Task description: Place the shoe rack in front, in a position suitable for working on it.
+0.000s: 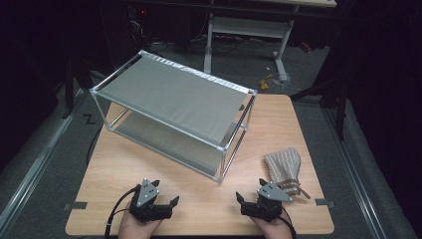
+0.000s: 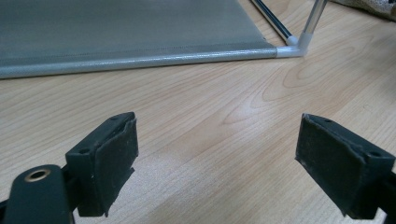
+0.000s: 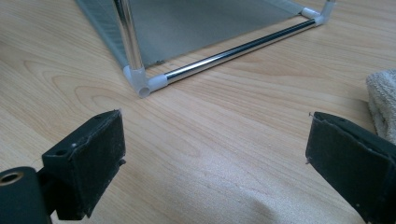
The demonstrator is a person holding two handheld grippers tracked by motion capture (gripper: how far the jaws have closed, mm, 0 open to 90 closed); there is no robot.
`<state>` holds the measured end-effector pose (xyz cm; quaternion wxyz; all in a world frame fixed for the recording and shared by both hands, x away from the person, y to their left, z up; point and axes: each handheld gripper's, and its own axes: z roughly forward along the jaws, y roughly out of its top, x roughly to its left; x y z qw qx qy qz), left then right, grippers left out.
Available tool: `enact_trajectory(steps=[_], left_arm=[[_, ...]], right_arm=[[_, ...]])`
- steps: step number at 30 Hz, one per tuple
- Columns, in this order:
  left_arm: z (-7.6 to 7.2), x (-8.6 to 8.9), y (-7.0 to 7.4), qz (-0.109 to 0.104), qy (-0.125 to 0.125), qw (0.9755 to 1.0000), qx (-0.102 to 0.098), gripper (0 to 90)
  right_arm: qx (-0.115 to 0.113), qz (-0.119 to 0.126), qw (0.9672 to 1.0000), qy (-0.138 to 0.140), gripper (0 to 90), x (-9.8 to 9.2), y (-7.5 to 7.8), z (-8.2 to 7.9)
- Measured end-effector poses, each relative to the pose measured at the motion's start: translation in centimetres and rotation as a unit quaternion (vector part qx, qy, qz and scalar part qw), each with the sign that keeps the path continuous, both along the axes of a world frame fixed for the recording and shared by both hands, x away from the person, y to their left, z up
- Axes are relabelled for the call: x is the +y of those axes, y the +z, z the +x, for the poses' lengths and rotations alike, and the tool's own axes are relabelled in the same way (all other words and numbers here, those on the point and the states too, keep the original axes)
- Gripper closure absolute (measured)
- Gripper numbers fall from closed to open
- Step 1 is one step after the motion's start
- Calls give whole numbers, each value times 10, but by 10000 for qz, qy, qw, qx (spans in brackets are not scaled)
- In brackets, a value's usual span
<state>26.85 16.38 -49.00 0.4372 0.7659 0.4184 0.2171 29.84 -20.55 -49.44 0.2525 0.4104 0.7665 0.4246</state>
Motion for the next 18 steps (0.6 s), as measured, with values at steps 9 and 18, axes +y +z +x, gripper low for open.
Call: enact_trajectory(steps=[9, 18], left_arm=[[0, -1, 1, 8, -40, 10000, -25, 139], [-1, -1, 2, -3, -36, 10000, -27, 140]], right_arm=[[-25, -9, 10000, -6, 50, 0, 1, -1], [-32, 65, 10000, -12, 57, -1, 2, -1]])
